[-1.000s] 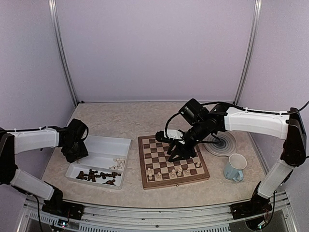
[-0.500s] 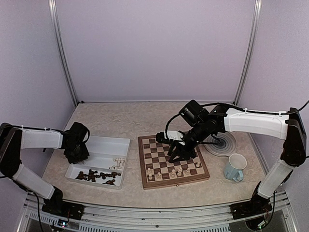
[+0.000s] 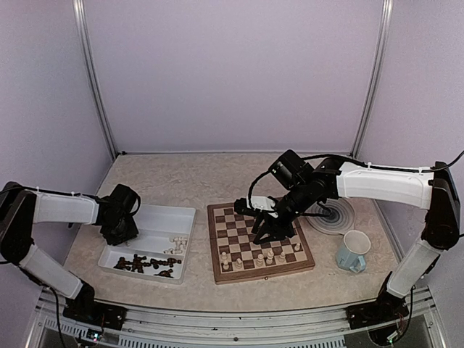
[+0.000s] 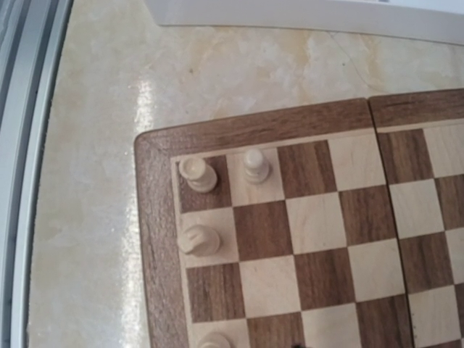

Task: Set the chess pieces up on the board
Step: Pick up the chess pile from the storage box.

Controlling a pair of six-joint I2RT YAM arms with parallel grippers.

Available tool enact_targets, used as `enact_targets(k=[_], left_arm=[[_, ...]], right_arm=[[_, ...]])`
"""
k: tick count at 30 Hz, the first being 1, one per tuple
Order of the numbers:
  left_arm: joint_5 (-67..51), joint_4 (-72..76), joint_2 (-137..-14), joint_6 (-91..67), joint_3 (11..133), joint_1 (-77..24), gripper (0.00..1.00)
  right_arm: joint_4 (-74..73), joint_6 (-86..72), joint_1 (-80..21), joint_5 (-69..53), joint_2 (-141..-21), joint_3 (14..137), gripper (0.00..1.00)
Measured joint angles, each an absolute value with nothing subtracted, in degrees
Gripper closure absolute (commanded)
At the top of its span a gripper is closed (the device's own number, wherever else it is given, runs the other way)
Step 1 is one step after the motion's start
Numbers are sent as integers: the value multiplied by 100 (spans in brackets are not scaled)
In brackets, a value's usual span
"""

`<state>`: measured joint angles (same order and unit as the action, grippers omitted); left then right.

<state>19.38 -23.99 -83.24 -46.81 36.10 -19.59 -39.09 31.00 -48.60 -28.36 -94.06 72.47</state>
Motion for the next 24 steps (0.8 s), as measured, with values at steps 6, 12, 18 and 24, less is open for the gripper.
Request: enact_targets(k=[6,12,18,24], left_arm=[[1811,-2473,-8246,-4801,3592,-2102,67],[1750,-2493,-8246,-4875,3592,-2222,72],[1651,-2488,-8250,-4945,3592,-2283,77],[1542,-2486,-8246,-4989,3594,-2333,84]], right_arm=[[-3907,3100,-4860,-2840,-9406,7247,65],[-3907,3100,-4860,-2851,-9406,7247,66],[-3907,3098,-4860,-2860,-9406,7247,66],[-3909,3098,-4860,-2875,-9406,7247,67]])
